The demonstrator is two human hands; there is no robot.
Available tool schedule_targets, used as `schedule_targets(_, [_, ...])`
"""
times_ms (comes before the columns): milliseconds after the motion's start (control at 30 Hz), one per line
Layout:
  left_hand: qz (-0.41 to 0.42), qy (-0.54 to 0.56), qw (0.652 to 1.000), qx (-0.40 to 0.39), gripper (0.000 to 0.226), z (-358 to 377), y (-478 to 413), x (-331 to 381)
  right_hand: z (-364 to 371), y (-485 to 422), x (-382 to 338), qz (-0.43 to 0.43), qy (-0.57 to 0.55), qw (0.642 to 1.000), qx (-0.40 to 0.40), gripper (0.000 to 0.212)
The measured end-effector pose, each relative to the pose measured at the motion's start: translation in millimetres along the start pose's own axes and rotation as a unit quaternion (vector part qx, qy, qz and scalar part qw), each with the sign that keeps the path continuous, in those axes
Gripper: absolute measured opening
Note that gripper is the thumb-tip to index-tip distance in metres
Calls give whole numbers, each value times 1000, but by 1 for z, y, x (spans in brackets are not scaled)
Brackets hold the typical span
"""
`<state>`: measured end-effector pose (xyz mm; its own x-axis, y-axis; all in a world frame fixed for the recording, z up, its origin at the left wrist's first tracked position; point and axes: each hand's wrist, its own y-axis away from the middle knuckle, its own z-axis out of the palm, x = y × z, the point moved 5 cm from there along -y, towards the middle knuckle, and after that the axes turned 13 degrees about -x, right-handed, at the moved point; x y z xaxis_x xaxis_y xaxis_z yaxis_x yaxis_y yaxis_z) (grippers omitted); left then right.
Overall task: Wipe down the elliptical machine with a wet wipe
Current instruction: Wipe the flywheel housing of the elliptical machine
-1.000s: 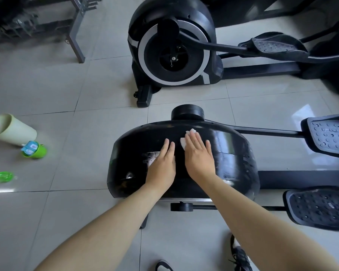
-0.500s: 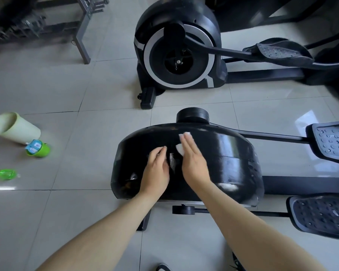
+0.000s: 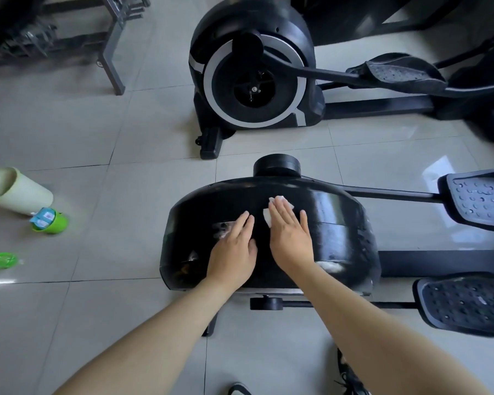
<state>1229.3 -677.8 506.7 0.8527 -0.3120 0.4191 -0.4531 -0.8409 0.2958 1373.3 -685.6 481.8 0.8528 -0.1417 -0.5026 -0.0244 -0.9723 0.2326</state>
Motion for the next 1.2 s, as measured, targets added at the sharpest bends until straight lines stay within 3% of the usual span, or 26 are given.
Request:
schedule_targets(300, [1, -87, 995, -41, 62, 32, -20, 53, -11, 38, 100, 143, -123, 982, 30, 66])
schedule_targets(533, [-32, -129, 990, -41, 62, 37, -17, 56, -10, 73, 150, 260, -275, 924, 56, 55])
schedule_targets(633, [-32, -121, 991, -48, 62, 39, -15, 57, -19, 72, 128, 207, -256, 942, 66, 57])
schedule_targets(767, [5, -87, 995, -53, 66, 44, -9, 53, -13, 62, 63, -23, -194, 979, 50, 53])
schedule_targets(833, [23, -88, 994, -56, 66, 47, -4, 52, -2, 61, 52, -49, -176, 983, 21, 52])
schedule_targets(933, [38, -117, 991, -45, 65, 50, 2, 53, 8, 69, 61, -49, -112, 992, 46, 65])
schedule_targets(1033, [25, -140, 989, -44, 65, 55, 5, 54, 10, 82, 93, 19, -82, 995, 49, 81])
schedule_targets(1200, [5, -162, 987, 10, 65, 62, 11, 57, -7, 111, 131, 224, -188, 954, 59, 70])
